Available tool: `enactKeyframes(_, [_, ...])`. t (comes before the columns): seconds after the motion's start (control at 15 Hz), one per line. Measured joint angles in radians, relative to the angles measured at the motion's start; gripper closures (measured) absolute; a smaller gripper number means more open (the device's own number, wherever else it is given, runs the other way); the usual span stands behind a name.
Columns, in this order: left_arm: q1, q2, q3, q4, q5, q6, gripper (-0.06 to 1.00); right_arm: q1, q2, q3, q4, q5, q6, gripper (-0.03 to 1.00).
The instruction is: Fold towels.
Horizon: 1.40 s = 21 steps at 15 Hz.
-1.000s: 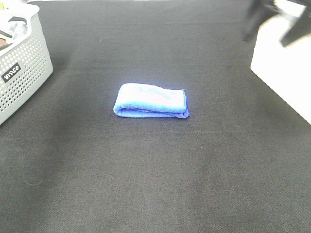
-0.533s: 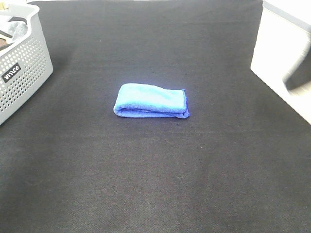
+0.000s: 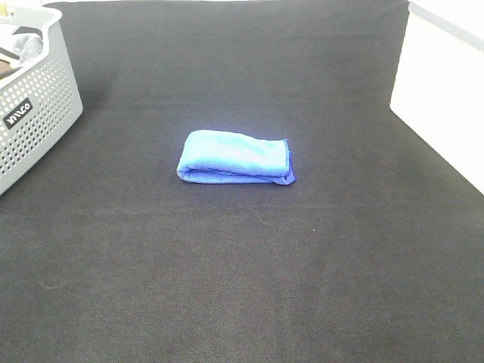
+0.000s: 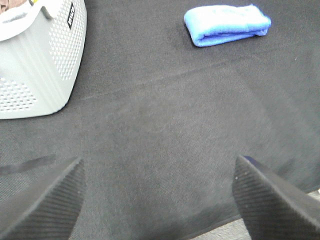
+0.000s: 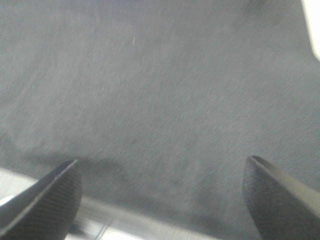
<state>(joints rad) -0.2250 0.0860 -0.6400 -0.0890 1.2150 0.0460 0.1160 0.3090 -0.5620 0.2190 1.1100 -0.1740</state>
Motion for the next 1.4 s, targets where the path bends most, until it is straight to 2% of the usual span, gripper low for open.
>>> enactKeyframes(0.33, [0.000, -0.024, 0.134, -0.003, -0.141, 0.016, 0.17, 0.000, -0.134, 0.051, -0.059, -0.031, 0.000, 0.14])
enactKeyframes(0.8, [0.000, -0.024, 0.139, -0.040, -0.153, 0.079, 0.17, 0.000, -0.134, 0.051, -0.064, -0.036, 0.000, 0.14])
enactKeyframes(1.4, [0.012, -0.024, 0.139, -0.044, -0.153, 0.081, 0.17, -0.007, -0.134, 0.051, -0.064, -0.036, 0.000, 0.14])
